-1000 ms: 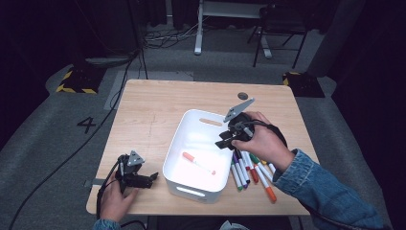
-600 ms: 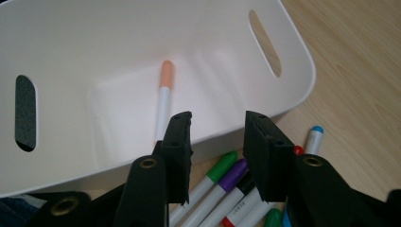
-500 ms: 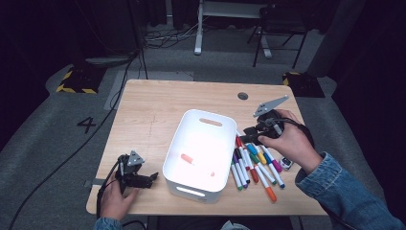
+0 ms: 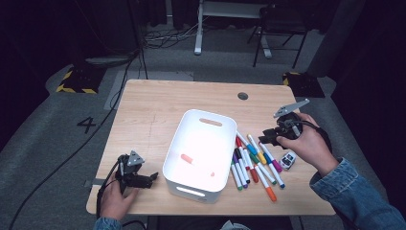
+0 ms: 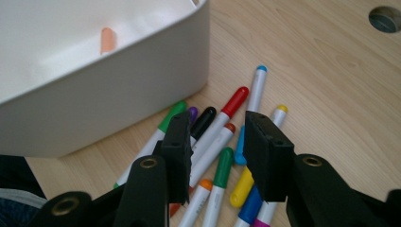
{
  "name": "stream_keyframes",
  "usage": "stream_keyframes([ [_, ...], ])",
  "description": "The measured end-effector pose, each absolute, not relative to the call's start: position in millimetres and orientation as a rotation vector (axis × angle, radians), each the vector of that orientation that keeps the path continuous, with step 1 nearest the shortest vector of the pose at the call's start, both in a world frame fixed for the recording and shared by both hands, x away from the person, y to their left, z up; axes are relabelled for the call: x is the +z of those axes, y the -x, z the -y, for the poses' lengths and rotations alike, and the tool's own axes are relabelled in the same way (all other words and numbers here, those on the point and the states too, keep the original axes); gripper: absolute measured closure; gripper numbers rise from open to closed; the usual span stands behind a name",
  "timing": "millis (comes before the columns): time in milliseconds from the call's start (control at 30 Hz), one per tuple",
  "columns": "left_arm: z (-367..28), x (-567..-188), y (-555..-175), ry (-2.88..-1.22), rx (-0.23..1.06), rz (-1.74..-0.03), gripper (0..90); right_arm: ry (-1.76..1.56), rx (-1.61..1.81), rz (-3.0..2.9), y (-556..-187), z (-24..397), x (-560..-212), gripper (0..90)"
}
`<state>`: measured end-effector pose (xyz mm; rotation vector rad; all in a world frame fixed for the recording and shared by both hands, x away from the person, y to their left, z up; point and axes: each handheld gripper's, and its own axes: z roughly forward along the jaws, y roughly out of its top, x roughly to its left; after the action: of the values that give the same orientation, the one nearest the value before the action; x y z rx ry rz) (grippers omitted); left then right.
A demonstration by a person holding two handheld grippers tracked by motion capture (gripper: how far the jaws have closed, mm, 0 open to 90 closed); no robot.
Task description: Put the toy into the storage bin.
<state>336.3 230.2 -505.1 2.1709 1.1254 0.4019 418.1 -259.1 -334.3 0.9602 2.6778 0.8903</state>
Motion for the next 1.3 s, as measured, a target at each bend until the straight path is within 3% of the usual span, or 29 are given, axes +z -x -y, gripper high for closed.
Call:
stream_keyframes([
  [833, -230.1, -505.2, -336.2, -2.171, 0.401, -1.126, 6.9, -1.241, 0.645, -2.679, -452.7, 301.1, -435.8, 65.5],
  [1300, -230.0, -505.2, -336.2, -2.170, 0.401, -1.127, 6.9, -1.314, 0.590, -2.702, -460.9, 302.6, -458.8, 68.4],
])
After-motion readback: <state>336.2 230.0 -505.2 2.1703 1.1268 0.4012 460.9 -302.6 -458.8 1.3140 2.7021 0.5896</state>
